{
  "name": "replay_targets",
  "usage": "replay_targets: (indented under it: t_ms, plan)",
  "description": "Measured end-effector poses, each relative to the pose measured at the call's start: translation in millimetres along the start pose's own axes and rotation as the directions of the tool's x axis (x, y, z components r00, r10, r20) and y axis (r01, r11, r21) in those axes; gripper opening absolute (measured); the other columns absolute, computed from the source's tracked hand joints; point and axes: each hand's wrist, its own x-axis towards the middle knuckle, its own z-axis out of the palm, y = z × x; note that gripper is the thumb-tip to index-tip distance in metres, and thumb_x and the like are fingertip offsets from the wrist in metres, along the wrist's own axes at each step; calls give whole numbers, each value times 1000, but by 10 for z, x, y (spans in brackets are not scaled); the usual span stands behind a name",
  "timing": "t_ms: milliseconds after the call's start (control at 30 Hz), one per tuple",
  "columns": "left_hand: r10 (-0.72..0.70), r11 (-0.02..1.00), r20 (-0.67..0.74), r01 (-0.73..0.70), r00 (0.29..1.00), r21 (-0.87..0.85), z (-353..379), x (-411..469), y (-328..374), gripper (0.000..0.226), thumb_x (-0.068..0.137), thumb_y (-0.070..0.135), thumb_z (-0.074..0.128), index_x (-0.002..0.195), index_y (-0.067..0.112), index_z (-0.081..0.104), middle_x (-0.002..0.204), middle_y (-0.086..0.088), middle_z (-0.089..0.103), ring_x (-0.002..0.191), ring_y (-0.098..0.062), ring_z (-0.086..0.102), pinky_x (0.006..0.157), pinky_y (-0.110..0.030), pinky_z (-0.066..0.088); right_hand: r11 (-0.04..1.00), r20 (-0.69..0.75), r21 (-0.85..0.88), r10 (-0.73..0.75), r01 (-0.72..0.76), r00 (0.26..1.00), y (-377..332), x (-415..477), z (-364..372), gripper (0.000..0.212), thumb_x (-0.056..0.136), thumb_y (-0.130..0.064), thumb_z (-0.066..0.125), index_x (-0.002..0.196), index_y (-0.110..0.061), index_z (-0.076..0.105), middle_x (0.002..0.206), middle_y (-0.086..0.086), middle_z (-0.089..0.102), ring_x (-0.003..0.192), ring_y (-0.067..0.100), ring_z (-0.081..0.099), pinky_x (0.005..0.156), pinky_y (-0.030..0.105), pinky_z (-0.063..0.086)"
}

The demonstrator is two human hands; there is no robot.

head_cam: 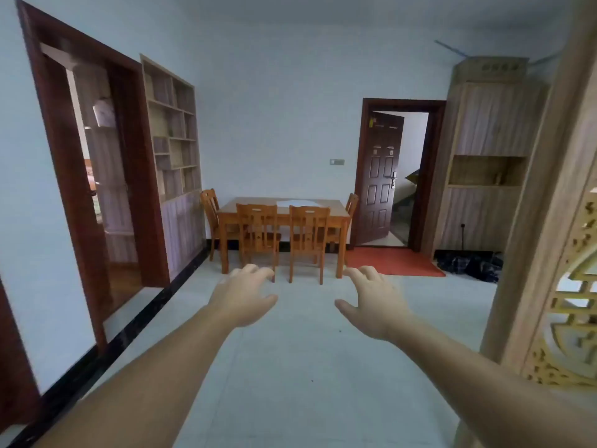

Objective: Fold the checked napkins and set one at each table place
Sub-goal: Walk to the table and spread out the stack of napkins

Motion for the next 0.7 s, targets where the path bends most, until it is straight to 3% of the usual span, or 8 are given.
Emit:
replay_targets:
  t_ms: [367, 700]
  plan:
    - [-43, 999, 38, 42, 998, 24, 556, 1950, -999, 55, 93, 49, 48, 144, 33, 37, 148, 8, 38, 133, -18, 38, 102, -38, 40, 995, 72, 30, 93, -95, 993, 192, 2115, 801, 64, 93, -51, 50, 148, -25, 30, 151, 1, 33, 137, 22, 35, 109, 40, 37]
    - [-14, 1000, 87, 11, 996, 27, 966, 3464, -1246, 55, 93, 49, 48, 144, 33, 36, 146, 10, 38, 133, -18, 37, 105, -38, 39, 995, 65, 31, 89, -91, 994, 582, 3601, 1243, 63, 93, -51, 49, 147, -24, 30, 149, -2, 35, 131, 22, 42, 104, 38, 41]
